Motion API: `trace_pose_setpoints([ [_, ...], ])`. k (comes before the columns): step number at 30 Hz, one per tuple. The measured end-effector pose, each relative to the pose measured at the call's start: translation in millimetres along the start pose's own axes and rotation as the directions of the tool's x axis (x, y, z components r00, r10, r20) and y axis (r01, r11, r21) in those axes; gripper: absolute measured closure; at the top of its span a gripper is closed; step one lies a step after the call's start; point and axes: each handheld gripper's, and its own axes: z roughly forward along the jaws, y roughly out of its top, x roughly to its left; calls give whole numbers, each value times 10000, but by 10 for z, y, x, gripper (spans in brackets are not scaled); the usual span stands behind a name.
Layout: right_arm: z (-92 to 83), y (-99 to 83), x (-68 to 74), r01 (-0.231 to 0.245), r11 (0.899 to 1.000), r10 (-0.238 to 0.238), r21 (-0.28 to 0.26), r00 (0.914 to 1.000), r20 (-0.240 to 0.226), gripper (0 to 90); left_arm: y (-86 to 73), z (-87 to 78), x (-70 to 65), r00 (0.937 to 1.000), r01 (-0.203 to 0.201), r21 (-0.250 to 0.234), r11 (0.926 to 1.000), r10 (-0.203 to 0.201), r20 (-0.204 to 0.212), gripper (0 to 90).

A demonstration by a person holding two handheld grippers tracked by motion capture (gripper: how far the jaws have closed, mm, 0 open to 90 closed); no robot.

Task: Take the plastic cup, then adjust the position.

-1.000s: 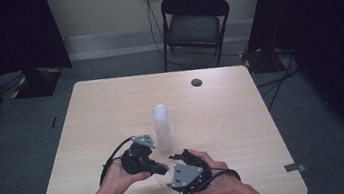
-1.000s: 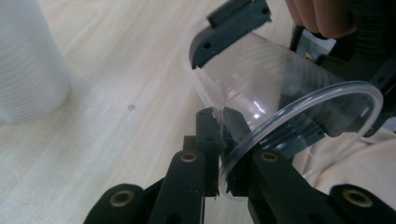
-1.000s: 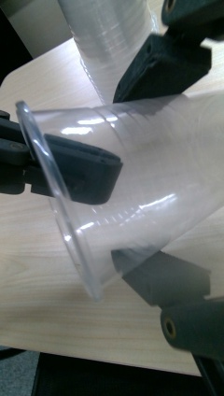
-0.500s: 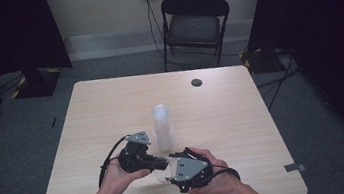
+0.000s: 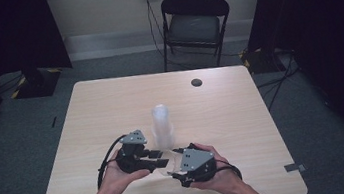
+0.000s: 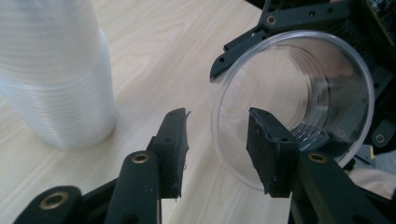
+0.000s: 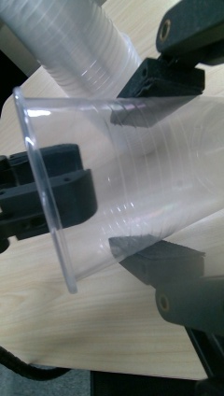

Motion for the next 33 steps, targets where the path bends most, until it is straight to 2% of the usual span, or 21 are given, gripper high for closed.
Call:
trace_pose_setpoints([
  [4, 4, -32, -3, -238, 9997, 238, -32, 9997, -12, 342, -18, -46, 6, 9997, 210, -619, 9979, -218, -131, 485],
  [6, 9, -46, -6, -336, 9994, 336, -12, 9994, -33, 343, -22, -61, 11, 9995, 193, -579, 9981, -207, -238, 474],
  [8, 10, -87, -18, -558, 9984, 559, -18, 9984, 61, 344, -34, -103, 20, 9995, 196, -944, 9953, -219, -238, 435],
  [13, -12, -133, -71, -919, 9958, 918, -7, 9956, 210, 345, -35, -165, 45, 9976, 368, -1329, 9904, -443, -541, 397],
  [14, -26, -166, -113, -1149, 9934, 1149, -36, 9929, 312, 346, -45, -190, 60, 9959, 354, -1390, 9897, -464, -772, 397],
  [17, -57, -249, -196, -1938, 9808, 1944, -190, 9802, 372, 348, -78, -228, 75, 9940, 300, -1510, 9881, -453, -994, 397],
  [18, -57, -249, -196, -1938, 9808, 1944, -190, 9802, 372, 348, -78, -228, 75, 9940, 300, -1510, 9881, -453, -994, 397],
  [19, -83, -310, -257, -2365, 9711, 2379, -331, 9701, 481, 348, -105, -249, 89, 9930, 280, -1545, 9876, -453, -1093, 397],
  [20, -83, -310, -257, -2365, 9711, 2379, -331, 9701, 481, 348, -105, -249, 89, 9930, 280, -1545, 9876, -453, -1093, 397],
  [21, -111, -363, -318, -2765, 9599, 2788, -454, 9587, 558, 349, -119, -260, 98, 9920, 296, -1542, 9876, -480, -1169, 391],
  [22, -111, -363, -318, -2765, 9599, 2788, -454, 9587, 558, 349, -133, -266, 109, 9910, 316, -1534, 9877, -510, -1239, 391],
  [24, -150, -410, -388, -3105, 9488, 3143, -587, 9465, 732, 349, -180, -291, 138, 9866, 331, -1530, 9877, -568, -1531, 381],
  [27, -175, -440, -435, -3340, 9399, 3395, -712, 9364, 887, 350, -232, -324, 164, 9817, 463, -1575, 9864, -741, -1754, 380],
  [33, -207, -481, -500, -3468, 9347, 3541, -784, 9277, 1183, 350, -305, -369, 198, 9750, 514, -1476, 9877, -817, -2069, 380],
])
